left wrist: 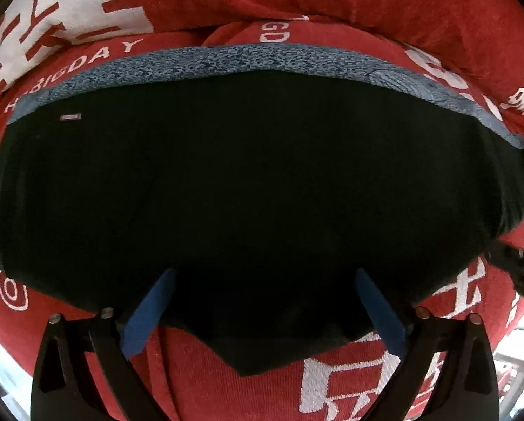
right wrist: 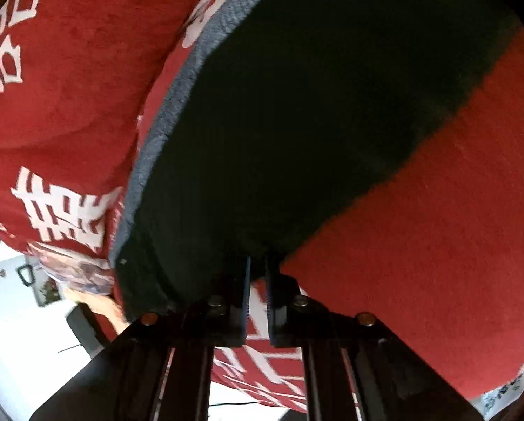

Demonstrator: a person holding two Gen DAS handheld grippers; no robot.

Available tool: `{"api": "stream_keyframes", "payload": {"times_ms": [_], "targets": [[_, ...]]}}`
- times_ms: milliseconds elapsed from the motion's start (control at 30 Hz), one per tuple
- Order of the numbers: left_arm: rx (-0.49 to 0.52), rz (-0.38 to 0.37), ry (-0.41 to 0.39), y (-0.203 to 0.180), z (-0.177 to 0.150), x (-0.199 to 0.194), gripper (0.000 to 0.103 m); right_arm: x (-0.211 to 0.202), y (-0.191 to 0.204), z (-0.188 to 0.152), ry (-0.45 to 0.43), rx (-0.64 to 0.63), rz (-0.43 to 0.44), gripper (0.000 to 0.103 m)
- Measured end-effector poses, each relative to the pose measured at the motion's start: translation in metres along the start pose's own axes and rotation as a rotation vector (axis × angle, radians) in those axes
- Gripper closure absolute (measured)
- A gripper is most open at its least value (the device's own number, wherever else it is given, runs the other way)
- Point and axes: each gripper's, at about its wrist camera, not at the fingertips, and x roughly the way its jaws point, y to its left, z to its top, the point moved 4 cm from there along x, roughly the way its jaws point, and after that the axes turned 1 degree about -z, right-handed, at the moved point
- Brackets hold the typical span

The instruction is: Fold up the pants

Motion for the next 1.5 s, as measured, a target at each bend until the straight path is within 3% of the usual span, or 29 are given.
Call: {"api": "stream_keyframes", "payload": {"times_ms": [67, 400, 667, 867, 1233, 1500], "targets": [[0.000, 0.013, 0.009, 0.000, 0.002, 0.000, 0.000, -0.008, -0.009, -0.005, -0.007, -0.014, -0.099, 0.097], [0.036, 0.173, 0.088, -0.020, 0.016, -0.017, 0.000, -0.061, -0.014, 0.000, -0.043, -0.119, -0.177, 0.079], [0.086, 0.160, 0.122, -0.057, 0.020, -0.027, 0.000, -0.059, -0.021, -0.009, -0.032, -0.056, -0.143, 0.078], [0.130, 0.151, 0.138, -0.090, 0.013, -0.024, 0.000, -0.071, -0.041, -0.010, -0.035, -0.033, -0.139, 0.061], [0.244, 0.103, 0.140, -0.167, 0.010, -0.025, 0.000, -0.105, -0.078, 0.005, -0.077, 0.010, -0.124, 0.060], [0.261, 0.085, 0.099, -0.216, 0.032, -0.021, 0.000, -0.127, -0.100, 0.027, -0.121, 0.022, -0.117, 0.060]]}}
